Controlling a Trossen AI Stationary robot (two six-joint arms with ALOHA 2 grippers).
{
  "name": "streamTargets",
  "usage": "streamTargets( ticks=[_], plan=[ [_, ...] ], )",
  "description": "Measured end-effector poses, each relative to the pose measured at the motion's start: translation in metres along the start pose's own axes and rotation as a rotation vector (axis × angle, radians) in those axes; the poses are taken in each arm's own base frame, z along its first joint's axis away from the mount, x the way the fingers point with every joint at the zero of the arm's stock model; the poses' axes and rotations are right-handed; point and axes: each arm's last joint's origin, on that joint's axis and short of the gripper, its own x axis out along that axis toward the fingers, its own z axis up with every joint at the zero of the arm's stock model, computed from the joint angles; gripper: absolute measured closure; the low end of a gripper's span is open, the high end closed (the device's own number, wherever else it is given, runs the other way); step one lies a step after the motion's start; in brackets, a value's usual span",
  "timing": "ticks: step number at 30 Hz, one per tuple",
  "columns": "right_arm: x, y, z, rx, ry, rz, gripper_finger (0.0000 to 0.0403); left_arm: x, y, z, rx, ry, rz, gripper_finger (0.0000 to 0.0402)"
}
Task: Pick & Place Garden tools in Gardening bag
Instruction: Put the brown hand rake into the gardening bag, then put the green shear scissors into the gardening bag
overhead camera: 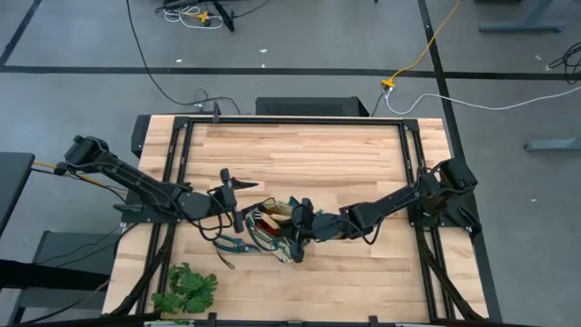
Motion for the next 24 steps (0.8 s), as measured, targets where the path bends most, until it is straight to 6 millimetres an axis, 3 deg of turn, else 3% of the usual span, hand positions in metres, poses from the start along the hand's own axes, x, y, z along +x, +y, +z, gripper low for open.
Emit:
streamTargets(
  ticks=[11,24],
  plan=[
    [0.0,-0.0004,-0.0007,-0.003,0.006,-0.004,0.0295,0.0,0.0,0.0,0.0,0.0,0.0,0.0131],
    [0.0,0.0003,0.0008,-0.036,-0.008,0.003,0.0287,0.0,-0.0001,0.0,0.0,0.0,-0.006,0.0131]
  ],
)
